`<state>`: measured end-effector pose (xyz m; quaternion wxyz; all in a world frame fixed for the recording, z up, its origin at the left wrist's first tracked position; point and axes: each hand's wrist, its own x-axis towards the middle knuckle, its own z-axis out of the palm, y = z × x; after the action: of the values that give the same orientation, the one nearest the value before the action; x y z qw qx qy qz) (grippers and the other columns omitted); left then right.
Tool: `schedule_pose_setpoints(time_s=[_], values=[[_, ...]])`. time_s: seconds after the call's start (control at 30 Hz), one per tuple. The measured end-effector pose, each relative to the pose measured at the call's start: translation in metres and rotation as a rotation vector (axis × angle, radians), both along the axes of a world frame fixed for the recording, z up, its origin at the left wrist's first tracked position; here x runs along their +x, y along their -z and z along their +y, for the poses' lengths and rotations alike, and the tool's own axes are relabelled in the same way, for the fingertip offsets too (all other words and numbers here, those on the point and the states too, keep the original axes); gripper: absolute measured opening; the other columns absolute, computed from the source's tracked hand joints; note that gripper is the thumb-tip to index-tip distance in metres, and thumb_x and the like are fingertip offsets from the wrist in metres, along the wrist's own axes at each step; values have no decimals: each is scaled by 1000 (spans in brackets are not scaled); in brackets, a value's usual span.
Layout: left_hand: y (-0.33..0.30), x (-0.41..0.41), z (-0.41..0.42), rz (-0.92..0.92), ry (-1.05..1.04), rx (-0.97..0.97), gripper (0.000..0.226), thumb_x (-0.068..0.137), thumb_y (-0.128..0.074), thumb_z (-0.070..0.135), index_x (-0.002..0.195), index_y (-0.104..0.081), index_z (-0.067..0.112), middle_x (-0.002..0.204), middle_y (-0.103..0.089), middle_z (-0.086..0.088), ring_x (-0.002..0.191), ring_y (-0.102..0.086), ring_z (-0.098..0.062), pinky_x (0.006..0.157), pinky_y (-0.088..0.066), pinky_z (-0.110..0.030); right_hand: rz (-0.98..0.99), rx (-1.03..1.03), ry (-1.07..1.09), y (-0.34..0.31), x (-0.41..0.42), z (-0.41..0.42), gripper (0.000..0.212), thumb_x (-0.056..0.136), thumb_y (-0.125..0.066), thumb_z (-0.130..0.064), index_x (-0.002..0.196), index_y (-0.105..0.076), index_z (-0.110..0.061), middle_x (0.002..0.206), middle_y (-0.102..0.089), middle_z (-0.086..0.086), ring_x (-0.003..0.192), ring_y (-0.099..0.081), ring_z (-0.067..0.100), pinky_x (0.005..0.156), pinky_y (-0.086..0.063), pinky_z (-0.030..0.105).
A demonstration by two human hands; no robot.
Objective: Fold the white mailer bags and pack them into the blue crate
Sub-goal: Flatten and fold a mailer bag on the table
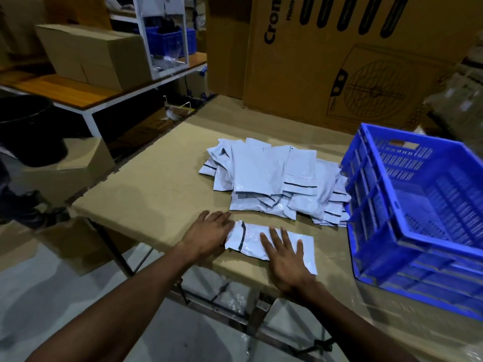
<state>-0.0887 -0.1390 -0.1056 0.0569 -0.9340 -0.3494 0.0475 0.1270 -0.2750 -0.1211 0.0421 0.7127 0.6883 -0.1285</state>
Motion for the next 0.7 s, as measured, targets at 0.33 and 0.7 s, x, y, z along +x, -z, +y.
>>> schedule_pose_setpoints(time_s=[0.33, 0.7], values=[[21, 88, -48, -310, -26, -91, 57, 97, -27, 38, 131, -63, 9, 137, -63, -9, 129, -55, -27, 113, -38, -46, 125, 214, 90, 3, 25, 4, 88, 86, 13, -66, 156, -23, -28, 163, -20, -10, 151, -11, 10, 120, -7, 51], [43, 88, -60, -266, -112, -143, 74, 96, -1, 49, 160, -24, 18, 167, -20, 1, 155, -11, -21, 126, -3, -45, 28, 440, 48, 32, 30, -6, 54, 103, -31, -42, 151, -40, -21, 157, -39, -4, 146, -33, 17, 113, -25, 54]])
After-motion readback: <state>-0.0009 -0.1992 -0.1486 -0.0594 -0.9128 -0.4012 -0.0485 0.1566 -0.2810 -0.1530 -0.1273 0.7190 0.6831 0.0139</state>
